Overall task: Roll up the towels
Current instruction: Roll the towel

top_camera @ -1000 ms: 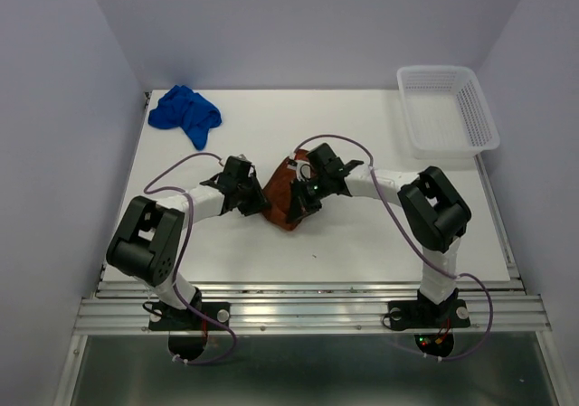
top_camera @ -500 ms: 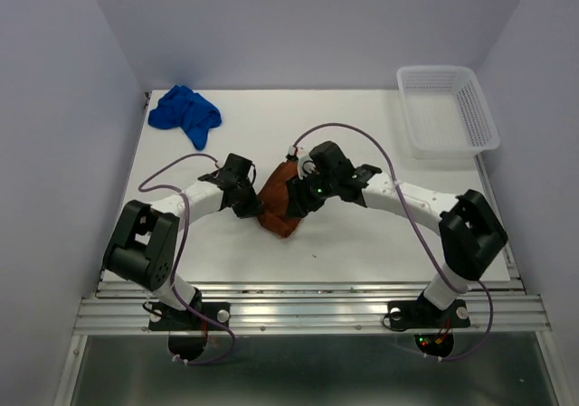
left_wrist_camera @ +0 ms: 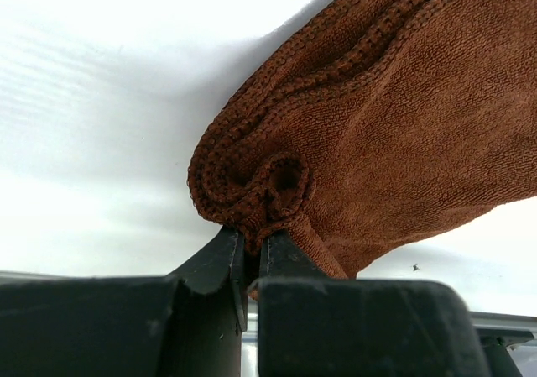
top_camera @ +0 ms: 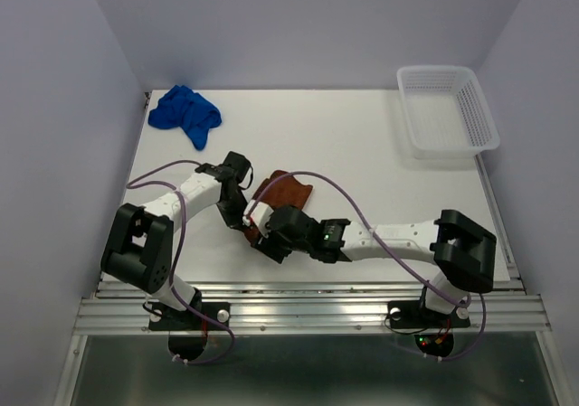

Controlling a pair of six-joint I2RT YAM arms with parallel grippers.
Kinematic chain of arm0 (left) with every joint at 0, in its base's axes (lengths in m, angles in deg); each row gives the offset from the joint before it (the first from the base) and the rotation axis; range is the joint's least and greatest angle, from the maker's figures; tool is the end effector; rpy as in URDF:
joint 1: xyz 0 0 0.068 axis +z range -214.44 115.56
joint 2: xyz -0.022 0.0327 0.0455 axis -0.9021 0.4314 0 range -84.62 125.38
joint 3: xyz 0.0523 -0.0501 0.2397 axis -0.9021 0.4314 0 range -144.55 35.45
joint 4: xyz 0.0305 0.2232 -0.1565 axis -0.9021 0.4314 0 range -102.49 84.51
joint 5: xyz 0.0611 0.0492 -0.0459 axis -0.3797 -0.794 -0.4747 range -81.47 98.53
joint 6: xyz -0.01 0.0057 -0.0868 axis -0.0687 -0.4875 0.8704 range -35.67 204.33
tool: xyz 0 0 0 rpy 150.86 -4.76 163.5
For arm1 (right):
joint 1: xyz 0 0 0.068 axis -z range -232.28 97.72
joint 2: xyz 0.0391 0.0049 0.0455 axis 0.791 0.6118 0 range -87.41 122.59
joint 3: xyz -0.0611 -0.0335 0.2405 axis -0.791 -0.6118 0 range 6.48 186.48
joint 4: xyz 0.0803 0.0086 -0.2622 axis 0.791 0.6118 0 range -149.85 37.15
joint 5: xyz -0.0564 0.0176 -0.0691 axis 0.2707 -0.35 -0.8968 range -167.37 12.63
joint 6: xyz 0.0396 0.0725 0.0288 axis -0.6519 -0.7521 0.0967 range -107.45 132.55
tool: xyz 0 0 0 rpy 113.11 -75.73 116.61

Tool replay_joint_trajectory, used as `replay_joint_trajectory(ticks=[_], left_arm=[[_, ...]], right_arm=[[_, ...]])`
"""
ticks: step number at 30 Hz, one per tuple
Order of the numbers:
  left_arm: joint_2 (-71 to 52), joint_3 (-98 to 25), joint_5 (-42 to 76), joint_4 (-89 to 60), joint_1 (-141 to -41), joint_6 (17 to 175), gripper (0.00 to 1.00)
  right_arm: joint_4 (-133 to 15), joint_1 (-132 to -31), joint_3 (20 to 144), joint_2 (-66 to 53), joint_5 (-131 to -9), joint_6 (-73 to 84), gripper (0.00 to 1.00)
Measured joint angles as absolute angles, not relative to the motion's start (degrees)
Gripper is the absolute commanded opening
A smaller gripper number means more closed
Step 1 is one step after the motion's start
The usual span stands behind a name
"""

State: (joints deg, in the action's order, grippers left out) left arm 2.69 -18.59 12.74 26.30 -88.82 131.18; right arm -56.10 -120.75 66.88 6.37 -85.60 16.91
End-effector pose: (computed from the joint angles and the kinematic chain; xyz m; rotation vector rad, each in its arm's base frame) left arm 0.2750 -0.1309 0.1182 -0.5500 2.8560 -0.3542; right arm 0.1590 0.3729 0.1705 -1.2702 1.8571 0.4562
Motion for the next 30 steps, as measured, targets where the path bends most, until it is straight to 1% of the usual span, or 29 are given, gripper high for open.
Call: replay_joint_trajectory(ticks=[1,6,8,10,11,12,13,15,16,17,18,19,20,22,23,26,30], left_arm=[[2.9,-19.1,12.7,27.3,-88.8,131.4,0.0],[4.3,-21.0,12.6,29.7,-88.8,132.2,0.0],[4.9,-21.4,12.6,30.3,-88.8,132.4,0.0],[5.5,-21.6,12.6,30.8,-88.8,132.5,0.0],[5.6,-21.6,12.7,31.0,-88.8,132.5,0.0],[5.6,-21.6,12.7,31.1,-88.8,132.6,0.0],[5.6,-21.6,12.7,31.2,-88.8,132.6,0.0],[5.6,-21.6,12.9,31.5,-88.8,132.8,0.0],[5.6,-21.6,13.0,31.5,-88.8,132.8,0.0],[5.6,-21.6,13.1,31.5,-88.8,132.9,0.09],[5.6,-21.6,13.3,31.5,-88.8,132.9,0.16],[5.6,-21.6,13.5,31.4,-88.8,132.9,0.3],[5.5,-21.6,13.9,31.4,-88.8,133.0,0.37],[5.2,-21.6,14.1,31.3,-88.8,133.3,0.48],[4.8,-21.6,14.1,31.3,-88.8,133.3,0.57],[2.5,-21.6,13.9,31.5,-88.8,133.8,0.68],[-2.1,-21.6,12.7,31.5,-88.7,134.6,0.74]], right_arm=[[-57.1,-121.7,66.2,7.0,-87.2,17.7,0.7],[-59.3,-124.7,65.3,10.2,-92.0,20.1,0.72],[-59.9,-125.6,65.3,11.4,-93.4,20.8,0.72],[-60.6,-126.3,65.3,12.4,-95.6,21.1,0.68],[-60.8,-126.5,65.3,12.9,-96.8,21.2,0.56],[-61.2,-126.7,65.3,13.6,-98.7,21.2,0.49],[-61.5,-126.9,65.3,14.6,-100.4,21.3,0.36],[-61.7,-127.2,65.3,15.8,-103.0,20.9,0.27],[-61.7,-127.3,65.3,16.3,-104.3,20.6,0.19],[-61.7,-127.4,65.3,16.7,-105.4,20.2,0.08],[-61.8,-127.4,65.3,16.8,-106.0,20.1,0.05],[-61.8,-127.4,65.3,16.8,-106.3,19.5,0.01],[-61.9,-127.4,65.3,16.8,-106.5,19.1,0.01],[-61.8,-127.3,65.3,16.8,-106.3,18.0,0.01],[-61.7,-127.3,65.2,16.8,-105.8,16.8,0.01],[-61.5,-126.0,65.2,16.6,-102.7,13.2,0.01],[-60.5,-120.9,64.0,14.1,-94.4,7.1,0.01]])
